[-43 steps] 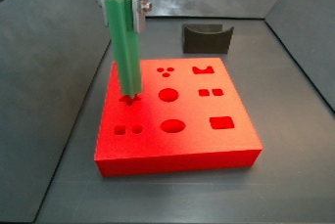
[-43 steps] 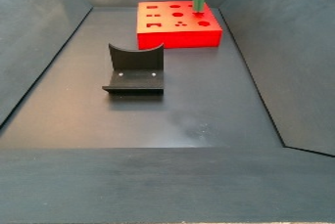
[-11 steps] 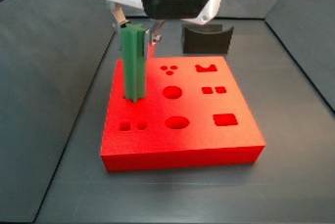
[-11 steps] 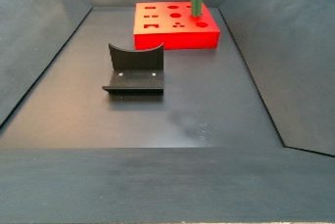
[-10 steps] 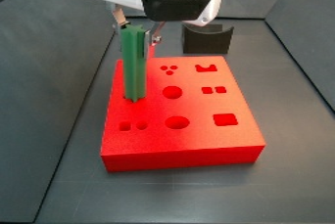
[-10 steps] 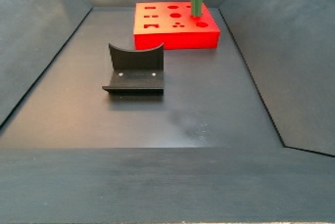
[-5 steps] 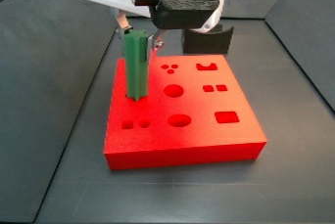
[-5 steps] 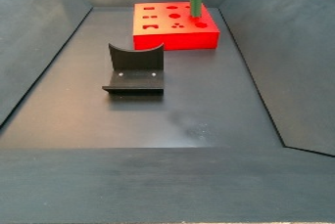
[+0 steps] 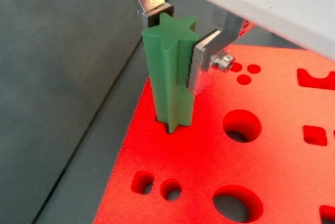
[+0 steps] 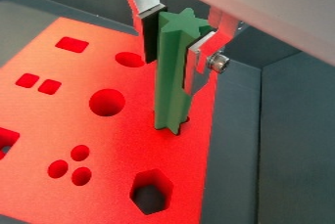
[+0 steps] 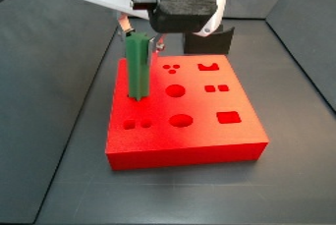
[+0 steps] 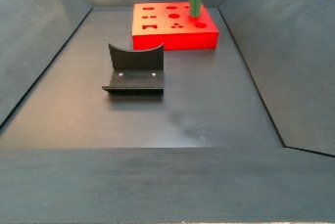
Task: Pick up the star object. Move up. Move to above the board. Insert the star object.
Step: Insert the star object.
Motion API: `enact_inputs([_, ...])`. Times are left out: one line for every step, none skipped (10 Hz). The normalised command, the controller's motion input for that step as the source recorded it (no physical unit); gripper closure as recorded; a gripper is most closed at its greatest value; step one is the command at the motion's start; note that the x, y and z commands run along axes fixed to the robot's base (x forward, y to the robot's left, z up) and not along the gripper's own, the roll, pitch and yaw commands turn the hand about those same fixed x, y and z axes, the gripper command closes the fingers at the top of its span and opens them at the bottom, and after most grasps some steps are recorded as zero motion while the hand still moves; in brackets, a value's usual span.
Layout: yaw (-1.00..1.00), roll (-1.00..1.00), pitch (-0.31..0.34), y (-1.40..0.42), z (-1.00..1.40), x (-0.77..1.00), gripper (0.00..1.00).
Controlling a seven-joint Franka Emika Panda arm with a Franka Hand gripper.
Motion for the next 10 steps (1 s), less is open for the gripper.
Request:
enact_inputs([-0.13, 0.08, -0.126, 0.0, -0.49, 0.0, 1.0])
enact_inputs([0.0, 0.04, -0.083, 0.01, -0.23, 0.0, 1.0])
enact_inputs([0.0, -0.01, 0.0, 0.0, 0.0, 0.0, 1.0])
enact_inputs([0.0, 0.0, 0.0, 0.0, -0.03, 0.0, 1.0])
enact_inputs([0.0, -0.09, 0.057, 0.17, -0.65, 0.0, 1.0])
enact_inputs([-0.11, -0.07, 0.026, 0.08, -0.99, 0.04, 1.0])
enact_inputs([-0.14, 0.0, 0.0, 0.09, -1.0, 0.07, 1.0])
enact_inputs([-0.1, 0.01, 0.0, 0.08, -1.0, 0.1, 1.0])
enact_inputs([-0.1, 0.0, 0.0, 0.07, -1.0, 0.07, 1.0])
enact_inputs([-0.14, 0.0, 0.0, 0.0, -1.0, 0.0, 1.0])
